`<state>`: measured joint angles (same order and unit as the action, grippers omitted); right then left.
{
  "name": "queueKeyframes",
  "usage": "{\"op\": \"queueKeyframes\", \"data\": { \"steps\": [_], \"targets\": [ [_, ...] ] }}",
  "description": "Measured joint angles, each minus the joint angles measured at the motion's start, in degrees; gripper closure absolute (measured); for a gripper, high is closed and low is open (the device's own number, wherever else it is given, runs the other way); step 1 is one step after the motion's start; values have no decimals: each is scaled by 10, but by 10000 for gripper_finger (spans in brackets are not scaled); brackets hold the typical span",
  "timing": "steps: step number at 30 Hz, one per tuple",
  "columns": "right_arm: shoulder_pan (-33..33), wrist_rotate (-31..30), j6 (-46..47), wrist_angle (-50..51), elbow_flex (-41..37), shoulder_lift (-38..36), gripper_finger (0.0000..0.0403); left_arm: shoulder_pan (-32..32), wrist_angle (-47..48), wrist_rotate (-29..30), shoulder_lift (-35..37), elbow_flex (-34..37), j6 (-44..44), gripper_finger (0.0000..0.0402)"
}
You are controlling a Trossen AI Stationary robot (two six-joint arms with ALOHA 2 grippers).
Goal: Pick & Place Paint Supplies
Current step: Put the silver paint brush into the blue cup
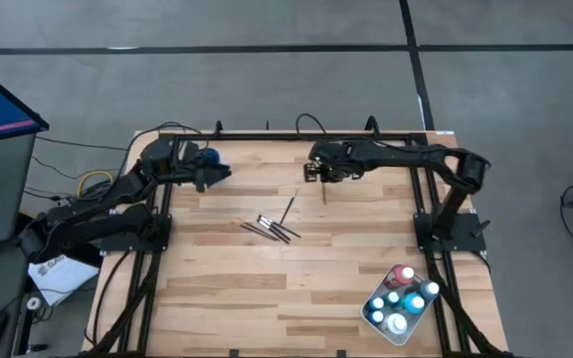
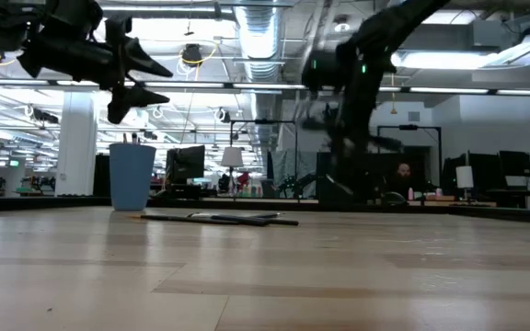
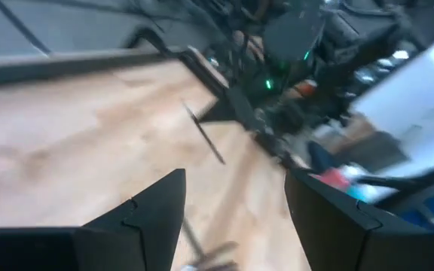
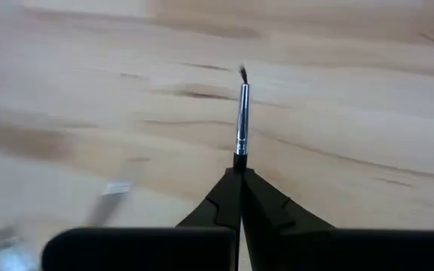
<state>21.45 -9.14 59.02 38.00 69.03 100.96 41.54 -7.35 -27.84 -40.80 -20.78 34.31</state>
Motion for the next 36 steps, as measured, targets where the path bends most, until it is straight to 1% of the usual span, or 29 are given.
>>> {"op": "queueKeyframes", "data": {
  "steps": [3, 8, 14, 16, 20, 25, 28, 36],
  "targets": [
    [-24, 0, 2, -52, 1, -33, 402, 0, -56, -37, -23, 0, 26, 183],
    [-70, 0, -3, -154, 1, -65, 402, 0, -187, -54, -72, 0, 89, 181],
    [-115, 0, -31, -302, 1, -69, 402, 0, -312, -67, -139, 0, 161, 180],
    [-122, 0, -34, -329, 5, -69, 402, 0, -347, -74, -162, 0, 181, 180],
    [-125, 1, -42, -342, 24, -60, 402, -1, -367, -91, -205, 0, 187, 180],
    [-127, 0, -55, -345, 37, -61, 402, -12, -405, -90, -248, 0, 185, 180],
    [-127, 1, -55, -341, 35, -60, 402, -24, -439, -77, -263, -1, 186, 181],
    [-129, 1, -55, -343, 36, -60, 403, -74, -448, -70, -319, -69, 156, 185]
  ]
}}
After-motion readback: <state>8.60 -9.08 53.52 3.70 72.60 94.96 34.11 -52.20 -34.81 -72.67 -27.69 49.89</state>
